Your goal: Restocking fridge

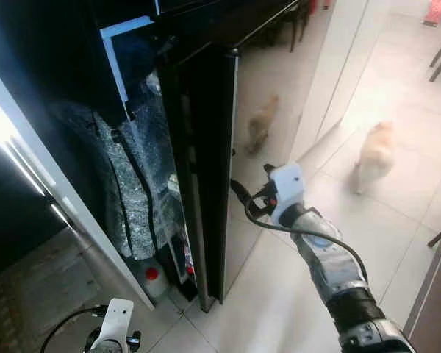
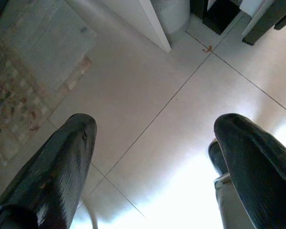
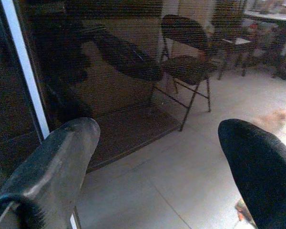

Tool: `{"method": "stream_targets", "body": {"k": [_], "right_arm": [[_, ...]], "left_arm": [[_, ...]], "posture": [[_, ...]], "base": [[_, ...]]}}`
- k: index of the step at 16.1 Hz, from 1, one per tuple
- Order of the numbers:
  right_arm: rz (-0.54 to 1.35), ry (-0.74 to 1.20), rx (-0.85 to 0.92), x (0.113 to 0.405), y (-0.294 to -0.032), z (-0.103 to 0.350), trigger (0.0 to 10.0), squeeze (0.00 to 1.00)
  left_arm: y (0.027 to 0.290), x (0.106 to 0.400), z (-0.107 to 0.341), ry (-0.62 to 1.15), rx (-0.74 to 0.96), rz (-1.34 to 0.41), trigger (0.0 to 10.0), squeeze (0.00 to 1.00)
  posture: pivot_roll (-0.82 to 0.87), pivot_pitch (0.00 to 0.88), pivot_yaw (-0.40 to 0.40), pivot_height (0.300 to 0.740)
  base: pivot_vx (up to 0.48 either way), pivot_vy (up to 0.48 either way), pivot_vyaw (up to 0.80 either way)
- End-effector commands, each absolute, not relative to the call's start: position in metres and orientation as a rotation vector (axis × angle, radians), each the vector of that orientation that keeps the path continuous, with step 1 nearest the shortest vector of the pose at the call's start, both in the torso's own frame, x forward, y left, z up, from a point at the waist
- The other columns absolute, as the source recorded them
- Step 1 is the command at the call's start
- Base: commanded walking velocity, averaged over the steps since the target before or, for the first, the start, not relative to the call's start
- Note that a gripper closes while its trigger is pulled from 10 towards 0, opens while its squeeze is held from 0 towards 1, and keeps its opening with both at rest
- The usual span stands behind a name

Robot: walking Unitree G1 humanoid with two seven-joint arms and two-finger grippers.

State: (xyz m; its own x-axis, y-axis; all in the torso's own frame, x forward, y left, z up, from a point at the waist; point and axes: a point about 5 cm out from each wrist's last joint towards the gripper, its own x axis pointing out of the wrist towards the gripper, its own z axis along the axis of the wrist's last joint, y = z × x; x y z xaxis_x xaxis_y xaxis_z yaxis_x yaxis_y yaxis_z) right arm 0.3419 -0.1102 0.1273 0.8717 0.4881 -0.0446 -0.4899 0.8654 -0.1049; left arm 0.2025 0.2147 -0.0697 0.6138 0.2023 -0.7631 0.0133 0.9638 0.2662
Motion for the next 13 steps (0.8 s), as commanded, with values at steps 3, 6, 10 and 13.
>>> {"method": "stream_targets", "body": {"k": [3, 6, 10, 13], "right_arm": [[0.543, 0.012, -0.103, 0.347, -0.099, 0.13, 10.0, 0.0], [0.554, 0.011, -0.099, 0.351, -0.096, 0.131, 10.0, 0.0], [0.563, 0.012, -0.075, 0.355, -0.094, 0.13, 10.0, 0.0], [0.575, 0.01, -0.079, 0.36, -0.09, 0.133, 10.0, 0.0]], "left_arm": [[0.215, 0.196, -0.073, 0.932, 0.26, 0.116, 10.0, 0.0], [0.214, 0.195, -0.074, 0.935, 0.26, 0.114, 10.0, 0.0], [0.214, 0.196, -0.074, 0.935, 0.26, 0.111, 10.0, 0.0], [0.216, 0.196, -0.073, 0.934, 0.262, 0.112, 10.0, 0.0]], "posture": [[-0.29, 0.034, 0.045, 0.74], [-0.29, 0.033, 0.047, 0.74], [-0.29, 0.027, 0.049, 0.74], [-0.29, 0.027, 0.053, 0.74]], "base": [[0.0, 0.0, 0.0], [0.0, 0.0, 0.0], [0.0, 0.0, 0.0], [0.0, 0.0, 0.0]]}}
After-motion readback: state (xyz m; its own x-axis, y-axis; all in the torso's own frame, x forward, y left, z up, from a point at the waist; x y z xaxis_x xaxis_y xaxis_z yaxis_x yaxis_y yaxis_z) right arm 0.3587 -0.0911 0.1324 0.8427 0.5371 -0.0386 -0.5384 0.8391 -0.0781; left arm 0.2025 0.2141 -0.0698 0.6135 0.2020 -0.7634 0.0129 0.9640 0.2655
